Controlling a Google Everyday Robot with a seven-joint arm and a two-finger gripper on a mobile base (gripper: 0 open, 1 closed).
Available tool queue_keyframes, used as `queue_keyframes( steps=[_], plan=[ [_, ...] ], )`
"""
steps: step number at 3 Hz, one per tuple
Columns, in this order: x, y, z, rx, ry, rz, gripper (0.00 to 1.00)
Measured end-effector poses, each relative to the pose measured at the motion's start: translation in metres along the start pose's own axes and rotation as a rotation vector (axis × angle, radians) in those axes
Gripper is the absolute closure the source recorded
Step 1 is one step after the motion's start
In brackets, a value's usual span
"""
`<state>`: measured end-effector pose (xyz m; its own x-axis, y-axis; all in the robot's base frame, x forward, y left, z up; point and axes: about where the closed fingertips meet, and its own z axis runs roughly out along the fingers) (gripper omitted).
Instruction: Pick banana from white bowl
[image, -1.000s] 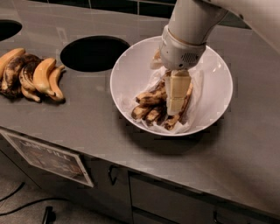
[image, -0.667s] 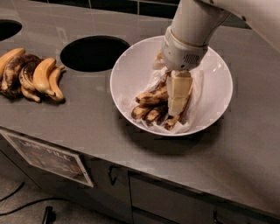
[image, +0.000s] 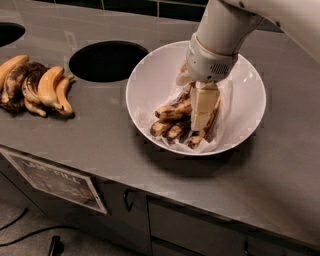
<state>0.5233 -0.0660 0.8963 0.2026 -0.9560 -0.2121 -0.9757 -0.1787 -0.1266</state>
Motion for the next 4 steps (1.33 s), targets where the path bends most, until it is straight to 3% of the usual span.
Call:
queue_keyframes(
  steps=[2,4],
  plan=[
    [0.003,-0.001,0.0056,-0.014,0.004,0.005,0.23],
    [0.0048,0.0003,0.0101,-0.033,0.009,0.005,0.32]
  ],
)
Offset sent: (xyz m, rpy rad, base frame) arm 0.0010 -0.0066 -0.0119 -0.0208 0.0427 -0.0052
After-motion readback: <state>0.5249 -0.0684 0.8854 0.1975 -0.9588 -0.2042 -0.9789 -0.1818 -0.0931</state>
